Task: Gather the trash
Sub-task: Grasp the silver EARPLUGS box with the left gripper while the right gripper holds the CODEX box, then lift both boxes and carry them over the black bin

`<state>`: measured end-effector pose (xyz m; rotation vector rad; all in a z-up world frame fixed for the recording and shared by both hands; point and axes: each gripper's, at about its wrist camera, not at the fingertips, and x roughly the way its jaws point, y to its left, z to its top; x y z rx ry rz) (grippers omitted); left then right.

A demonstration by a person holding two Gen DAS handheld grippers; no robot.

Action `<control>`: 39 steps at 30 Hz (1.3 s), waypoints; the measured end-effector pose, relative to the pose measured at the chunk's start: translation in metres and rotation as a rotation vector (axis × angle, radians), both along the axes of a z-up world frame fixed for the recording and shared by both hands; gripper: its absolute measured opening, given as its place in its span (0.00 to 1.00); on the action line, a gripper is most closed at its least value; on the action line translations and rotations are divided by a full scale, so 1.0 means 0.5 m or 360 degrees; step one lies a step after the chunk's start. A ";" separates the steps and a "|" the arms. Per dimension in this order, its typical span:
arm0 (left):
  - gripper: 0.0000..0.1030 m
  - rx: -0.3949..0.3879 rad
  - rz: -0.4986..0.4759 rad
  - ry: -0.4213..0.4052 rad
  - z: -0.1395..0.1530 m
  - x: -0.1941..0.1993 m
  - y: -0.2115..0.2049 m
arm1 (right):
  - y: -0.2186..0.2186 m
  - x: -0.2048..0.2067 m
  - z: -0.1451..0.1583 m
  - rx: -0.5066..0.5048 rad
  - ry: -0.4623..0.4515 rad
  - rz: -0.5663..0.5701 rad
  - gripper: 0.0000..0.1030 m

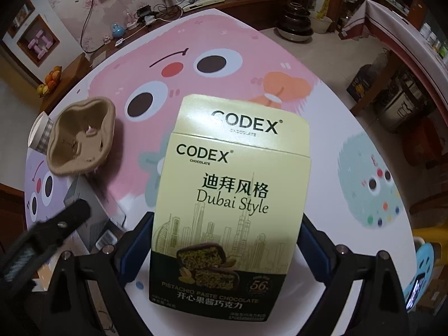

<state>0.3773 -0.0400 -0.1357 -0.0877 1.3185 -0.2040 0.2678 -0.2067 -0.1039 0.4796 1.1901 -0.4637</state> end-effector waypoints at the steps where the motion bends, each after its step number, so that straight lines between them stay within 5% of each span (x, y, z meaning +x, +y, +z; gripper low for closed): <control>1: 0.99 0.0009 0.0031 0.0003 -0.006 0.004 -0.003 | -0.005 0.009 -0.002 -0.0007 0.0003 0.0017 0.92; 5: 0.97 0.0068 0.0072 -0.0005 -0.024 0.013 -0.018 | -0.021 0.034 -0.008 0.0005 0.0004 0.0051 0.92; 12: 0.62 0.0118 0.0032 -0.0033 -0.034 0.009 -0.027 | -0.013 0.041 -0.011 -0.0008 0.0009 0.0122 0.92; 21: 0.61 0.0065 -0.0057 -0.0032 -0.024 -0.036 0.011 | 0.023 0.000 0.001 0.0016 0.0000 0.0146 0.92; 32: 0.61 0.0124 -0.0513 -0.0111 0.035 -0.181 0.051 | 0.076 -0.127 0.032 0.0174 -0.0094 -0.0048 0.92; 39: 0.61 0.0103 -0.0579 -0.0145 0.082 -0.266 0.079 | 0.104 -0.220 0.062 0.0257 -0.0162 -0.0093 0.92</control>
